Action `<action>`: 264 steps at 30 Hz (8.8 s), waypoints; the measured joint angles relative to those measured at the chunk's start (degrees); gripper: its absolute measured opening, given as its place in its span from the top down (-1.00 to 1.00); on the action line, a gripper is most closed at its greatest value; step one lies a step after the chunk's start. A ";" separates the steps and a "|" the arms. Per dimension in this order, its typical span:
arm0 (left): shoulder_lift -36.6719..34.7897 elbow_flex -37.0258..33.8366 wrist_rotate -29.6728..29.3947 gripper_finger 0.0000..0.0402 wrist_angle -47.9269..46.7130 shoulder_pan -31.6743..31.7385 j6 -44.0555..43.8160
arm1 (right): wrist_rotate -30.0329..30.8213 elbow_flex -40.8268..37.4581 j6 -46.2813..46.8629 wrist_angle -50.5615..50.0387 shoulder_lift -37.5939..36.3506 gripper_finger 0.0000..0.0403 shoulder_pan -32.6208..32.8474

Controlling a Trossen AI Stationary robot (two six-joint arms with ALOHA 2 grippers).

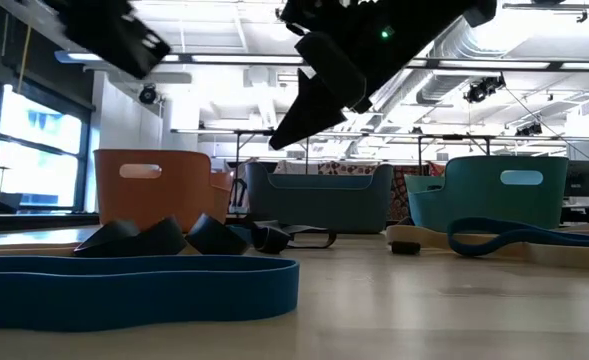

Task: Sort rubber bands into baskets
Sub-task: Put the black rubber band into the blue bin, then put the brown rubber band into the green bin

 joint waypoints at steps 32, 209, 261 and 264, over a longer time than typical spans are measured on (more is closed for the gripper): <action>19.07 -2.47 -10.19 0.39 -1.90 -43.26 -38.43 | 1.61 0.00 1.51 -2.15 0.00 1.00 1.02; 61.42 56.87 22.39 0.38 10.53 27.03 19.05 | 5.23 -27.39 48.41 -30.78 -31.15 0.30 13.70; 46.63 20.24 4.38 1.00 42.76 15.41 8.55 | -8.66 -32.23 48.41 -38.31 -31.09 0.98 9.25; 43.24 14.37 3.79 1.00 48.06 15.24 7.23 | -8.23 -29.43 46.03 -37.83 -31.10 0.99 8.48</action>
